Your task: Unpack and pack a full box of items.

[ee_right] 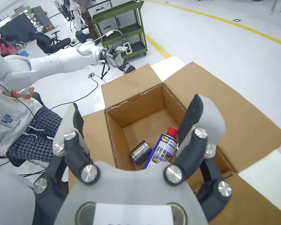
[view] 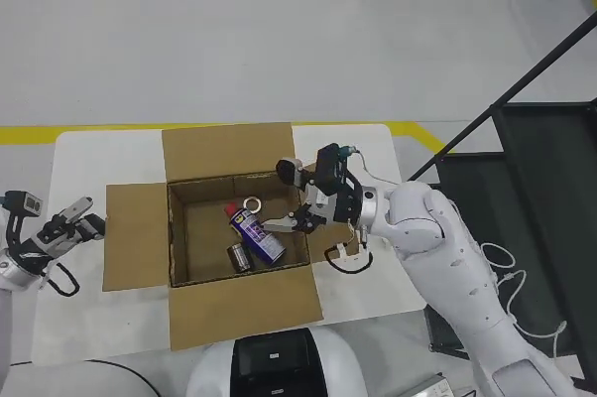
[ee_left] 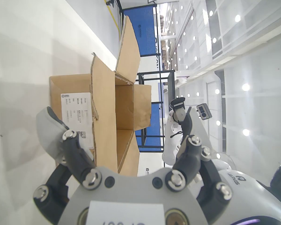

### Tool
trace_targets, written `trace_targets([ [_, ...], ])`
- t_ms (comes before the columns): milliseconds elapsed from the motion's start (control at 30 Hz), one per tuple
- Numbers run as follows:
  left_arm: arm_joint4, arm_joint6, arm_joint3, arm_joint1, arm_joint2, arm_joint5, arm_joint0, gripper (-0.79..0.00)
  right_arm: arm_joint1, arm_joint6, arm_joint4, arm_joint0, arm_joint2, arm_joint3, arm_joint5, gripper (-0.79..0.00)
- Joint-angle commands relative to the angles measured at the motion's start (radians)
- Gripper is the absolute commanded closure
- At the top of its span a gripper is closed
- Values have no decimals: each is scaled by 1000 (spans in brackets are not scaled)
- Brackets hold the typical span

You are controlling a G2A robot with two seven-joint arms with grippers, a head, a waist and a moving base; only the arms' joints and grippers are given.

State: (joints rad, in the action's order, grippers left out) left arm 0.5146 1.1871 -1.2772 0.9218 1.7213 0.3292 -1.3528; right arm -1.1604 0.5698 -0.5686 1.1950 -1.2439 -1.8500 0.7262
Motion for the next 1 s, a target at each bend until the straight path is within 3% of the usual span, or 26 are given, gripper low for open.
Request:
trace_targets([
  [0,40,70,27,0,-16,-14,28,-785,10,-3,-4,62,-63,-51,-11,-785],
  [200,162,194,61,5,-55,-26,83,-785,33,-42,-49,246,-222,-161,-38,-785],
  [533,261,262,-60,14,-95,-21,88,-785,46,-197,-32,429,-389,-109,-25,-785],
  [733,153,203,-101,30,-230,-46,143,-785,49,-217,10,442,-411,-4,-29,-785],
  [967,71,133,-67,53,-366,-44,212,-785,51,-123,113,343,-328,186,-4,-785],
])
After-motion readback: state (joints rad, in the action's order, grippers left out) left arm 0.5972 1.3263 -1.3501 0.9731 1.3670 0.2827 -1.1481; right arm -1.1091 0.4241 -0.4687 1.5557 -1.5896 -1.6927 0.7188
